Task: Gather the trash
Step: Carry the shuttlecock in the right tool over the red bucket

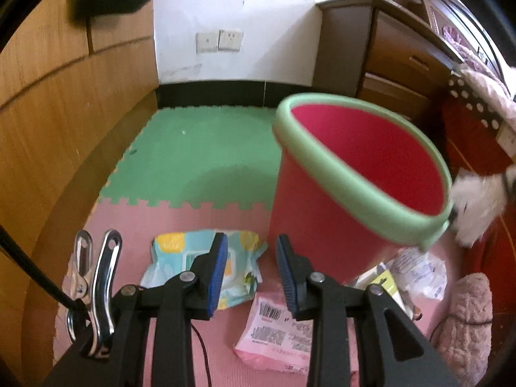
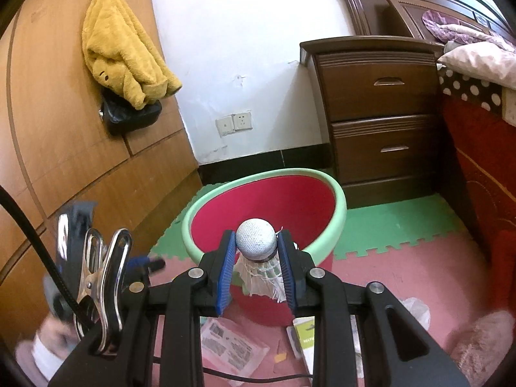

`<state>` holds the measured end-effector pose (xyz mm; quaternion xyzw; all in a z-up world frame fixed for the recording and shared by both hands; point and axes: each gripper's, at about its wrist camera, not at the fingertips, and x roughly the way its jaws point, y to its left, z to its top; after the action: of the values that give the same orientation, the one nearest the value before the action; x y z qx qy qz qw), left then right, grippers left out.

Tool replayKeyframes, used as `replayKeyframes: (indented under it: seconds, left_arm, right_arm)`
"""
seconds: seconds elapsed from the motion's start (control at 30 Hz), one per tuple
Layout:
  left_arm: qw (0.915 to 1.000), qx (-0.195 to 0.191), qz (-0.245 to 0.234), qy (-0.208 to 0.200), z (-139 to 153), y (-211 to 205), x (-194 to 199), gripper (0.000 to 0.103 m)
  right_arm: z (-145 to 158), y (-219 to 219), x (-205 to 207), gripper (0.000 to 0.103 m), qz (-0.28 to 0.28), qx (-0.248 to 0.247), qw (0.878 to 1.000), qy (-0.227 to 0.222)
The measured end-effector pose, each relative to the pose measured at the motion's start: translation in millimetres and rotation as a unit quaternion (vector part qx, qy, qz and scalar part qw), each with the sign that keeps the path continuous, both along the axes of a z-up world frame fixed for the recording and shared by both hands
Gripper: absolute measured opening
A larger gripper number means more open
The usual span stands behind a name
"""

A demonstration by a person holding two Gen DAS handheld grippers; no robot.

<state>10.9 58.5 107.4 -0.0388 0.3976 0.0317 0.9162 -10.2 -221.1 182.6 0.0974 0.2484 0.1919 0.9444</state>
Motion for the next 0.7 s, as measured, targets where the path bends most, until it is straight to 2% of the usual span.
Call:
replayKeyframes:
  seconds: [0.23,0.7]
  left_arm:
    - [0.9999,0.0,0.004,0.015,-31,7,0,0.033]
    - [0.9995,-0.004,0.004,0.03,-65,18,3,0.037]
  right_arm:
    - [5,10,14,0.027,-0.011,-0.015,1.0,-0.004]
    - [1,32,40,0.027,-0.022,-0.061,0.998,-0.002]
